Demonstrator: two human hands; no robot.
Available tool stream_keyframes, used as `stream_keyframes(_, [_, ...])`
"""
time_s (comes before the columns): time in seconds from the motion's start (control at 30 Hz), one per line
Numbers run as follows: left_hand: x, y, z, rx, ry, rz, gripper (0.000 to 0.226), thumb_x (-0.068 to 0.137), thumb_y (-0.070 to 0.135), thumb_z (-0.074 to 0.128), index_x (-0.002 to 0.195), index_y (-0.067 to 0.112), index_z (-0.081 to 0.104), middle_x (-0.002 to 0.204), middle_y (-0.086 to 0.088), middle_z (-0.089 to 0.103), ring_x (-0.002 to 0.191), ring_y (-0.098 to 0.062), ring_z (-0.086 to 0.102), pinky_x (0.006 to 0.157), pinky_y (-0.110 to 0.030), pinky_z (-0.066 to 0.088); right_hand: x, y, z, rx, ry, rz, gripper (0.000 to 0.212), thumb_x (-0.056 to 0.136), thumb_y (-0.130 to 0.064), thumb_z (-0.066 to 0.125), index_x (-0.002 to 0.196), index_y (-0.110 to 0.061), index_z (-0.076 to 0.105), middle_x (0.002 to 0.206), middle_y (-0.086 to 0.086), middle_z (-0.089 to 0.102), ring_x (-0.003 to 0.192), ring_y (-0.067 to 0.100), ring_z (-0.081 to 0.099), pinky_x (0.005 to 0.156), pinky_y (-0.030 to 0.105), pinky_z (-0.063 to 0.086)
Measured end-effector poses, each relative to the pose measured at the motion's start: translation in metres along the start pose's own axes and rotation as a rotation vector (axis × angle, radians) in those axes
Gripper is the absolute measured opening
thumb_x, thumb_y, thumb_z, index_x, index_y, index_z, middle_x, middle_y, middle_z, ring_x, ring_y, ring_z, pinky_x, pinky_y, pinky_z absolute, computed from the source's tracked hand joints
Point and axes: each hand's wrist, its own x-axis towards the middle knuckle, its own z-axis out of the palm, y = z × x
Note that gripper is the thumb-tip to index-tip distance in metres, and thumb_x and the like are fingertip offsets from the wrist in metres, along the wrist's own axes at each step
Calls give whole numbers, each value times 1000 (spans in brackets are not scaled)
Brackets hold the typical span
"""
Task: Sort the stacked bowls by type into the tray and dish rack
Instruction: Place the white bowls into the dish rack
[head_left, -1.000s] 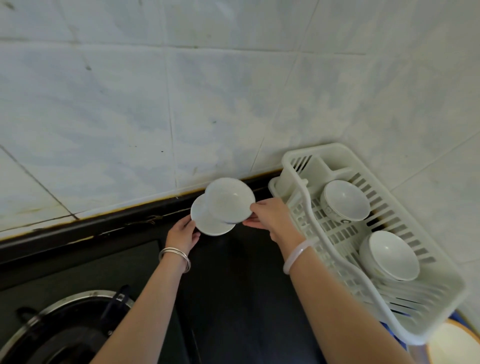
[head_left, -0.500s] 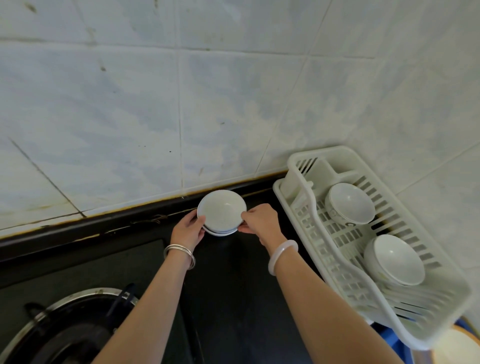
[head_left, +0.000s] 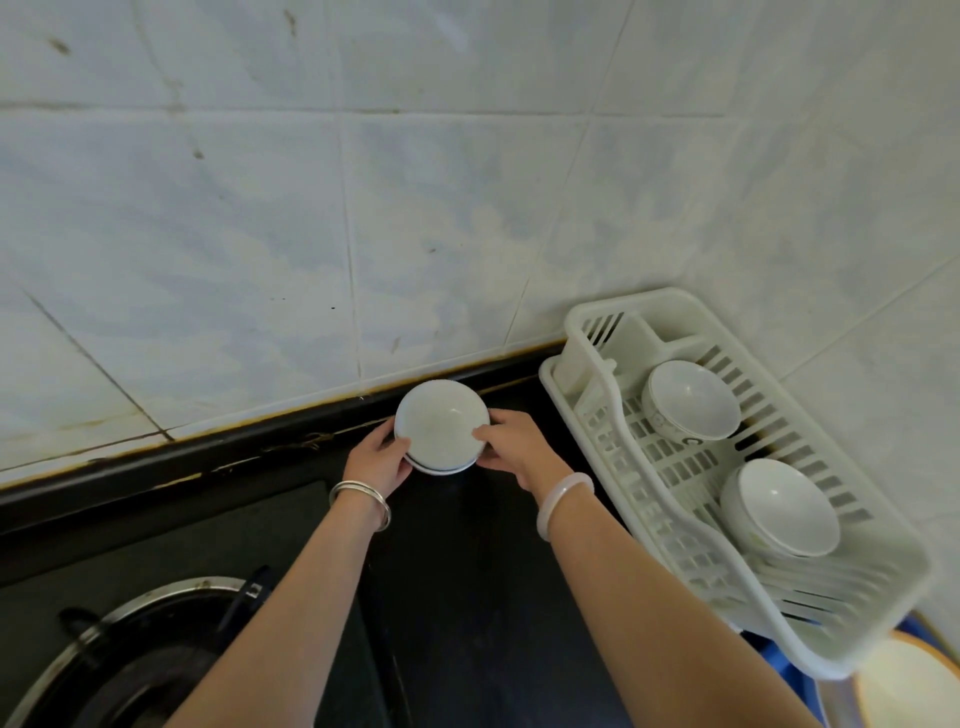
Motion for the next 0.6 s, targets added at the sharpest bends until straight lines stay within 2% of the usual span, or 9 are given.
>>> stream_keyframes(0.07, [-8,2,1,27,-18,5,43,88,0,51,128,15,52,123,-13,57,104,-25,56,82,-32,49,-7,5,-5,25,29,-7,38,89,-10,59,127,-11,56,120,15,60,106,28,61,80,35,56])
stream_keyframes(0.13, [-18,5,6,28,-45,1,42,88,0,50,127,15,53,121,-12,58,103,-24,57,76,-30,50,-18,7,-13,72,68,-27,37,90,-14,60,127,-11,57,107,8,63,100,26,64,79,35,57])
stream_keyframes(0.23, [-38,16,20,41,-118,11,42,88,1,50,127,15,53,117,-9,57,100,-22,57,65,-25,51,-40,3,-34,155,141,-61,36,90,-20,60,125,-11,58,89,-3,60,89,21,64,69,30,58])
stream_keyframes(0.37, [-67,33,57,110,-255,49,41,88,2,50,127,16,52,107,-4,59,86,-13,59,52,-18,52,-73,-8,-77,200,266,-79,33,90,-27,61,121,-12,59,96,1,63,83,20,67,61,27,57])
stream_keyframes(0.47, [-88,43,96,167,-343,66,41,89,1,48,126,16,53,100,-2,60,83,-12,60,61,-20,51,-94,-12,-116,194,380,-120,32,90,-30,61,116,-12,62,99,6,66,72,20,70,62,29,59])
stream_keyframes(0.53, [-99,48,124,214,-405,64,41,89,0,47,128,13,51,108,-7,59,89,-16,59,69,-26,51,-107,-14,-142,168,456,-113,28,89,-36,60,106,-15,64,93,5,67,62,16,69,70,35,61])
stream_keyframes(0.6, [-109,48,151,286,-474,59,42,89,-1,45,129,11,50,123,-14,56,106,-24,56,80,-31,50,-117,-11,-168,159,516,-92,23,88,-39,60,87,-16,62,87,3,66,58,14,68,77,44,60])
